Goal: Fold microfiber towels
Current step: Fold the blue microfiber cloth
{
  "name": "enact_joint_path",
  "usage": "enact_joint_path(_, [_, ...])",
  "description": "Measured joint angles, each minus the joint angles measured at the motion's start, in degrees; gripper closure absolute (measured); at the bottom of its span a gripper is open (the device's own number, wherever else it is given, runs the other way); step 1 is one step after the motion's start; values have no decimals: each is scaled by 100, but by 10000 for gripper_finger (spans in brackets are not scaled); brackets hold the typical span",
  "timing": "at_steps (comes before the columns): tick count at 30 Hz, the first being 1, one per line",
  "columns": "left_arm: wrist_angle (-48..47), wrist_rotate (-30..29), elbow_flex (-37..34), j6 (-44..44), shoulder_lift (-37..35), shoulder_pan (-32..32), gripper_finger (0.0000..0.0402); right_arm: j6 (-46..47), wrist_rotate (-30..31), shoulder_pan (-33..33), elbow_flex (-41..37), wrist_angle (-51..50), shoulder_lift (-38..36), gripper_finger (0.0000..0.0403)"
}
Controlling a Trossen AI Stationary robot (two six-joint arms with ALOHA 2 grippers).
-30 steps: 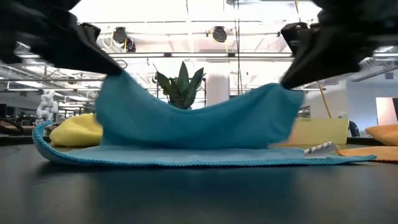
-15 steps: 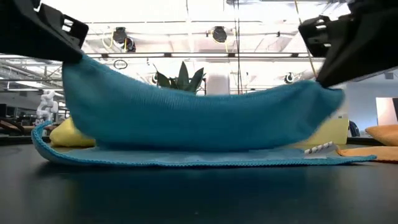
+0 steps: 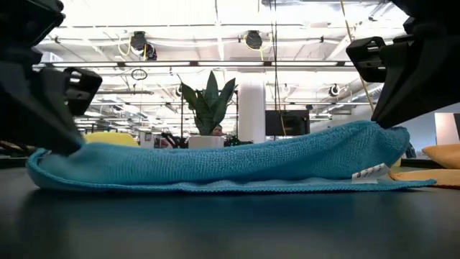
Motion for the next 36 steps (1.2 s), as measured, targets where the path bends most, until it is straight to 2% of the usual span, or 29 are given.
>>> enact_joint_path(5, [-2,702,0,-267,15,0,395,38,-8,0,0,7,0,403])
enact_joint_path(9, [9,993,0,-454,14,-7,392,39,-69,0,0,107,0,403])
enact_joint_path(13, [7,983,0,-574,14,15,349,-39,-609,-15,0,225,0,403])
enact_joint_path(16, [-4,972,0,-624,-22,48,304,49,-752,-13,0,203,0,395])
enact_joint_path(22, [16,1382,0,-1083,-434,207,226,316,-800,-15,0,88,0,338])
enact_joint_path(26, [16,1310,0,-982,-835,242,208,343,-1194,-65,0,237,-6,295])
enact_joint_path(29, [19,1080,2,-677,-881,302,212,652,-1295,-162,0,289,-28,283])
enact_joint_path(32, [16,1213,3,-668,-730,506,228,1269,-1347,-412,-2,217,91,298])
enact_joint_path(34, [-8,1421,4,-734,-543,628,242,1493,-1380,-563,-78,298,253,325])
enact_joint_path(36, [-10,1702,2,-794,-318,686,255,1497,-1708,-686,-159,564,475,361])
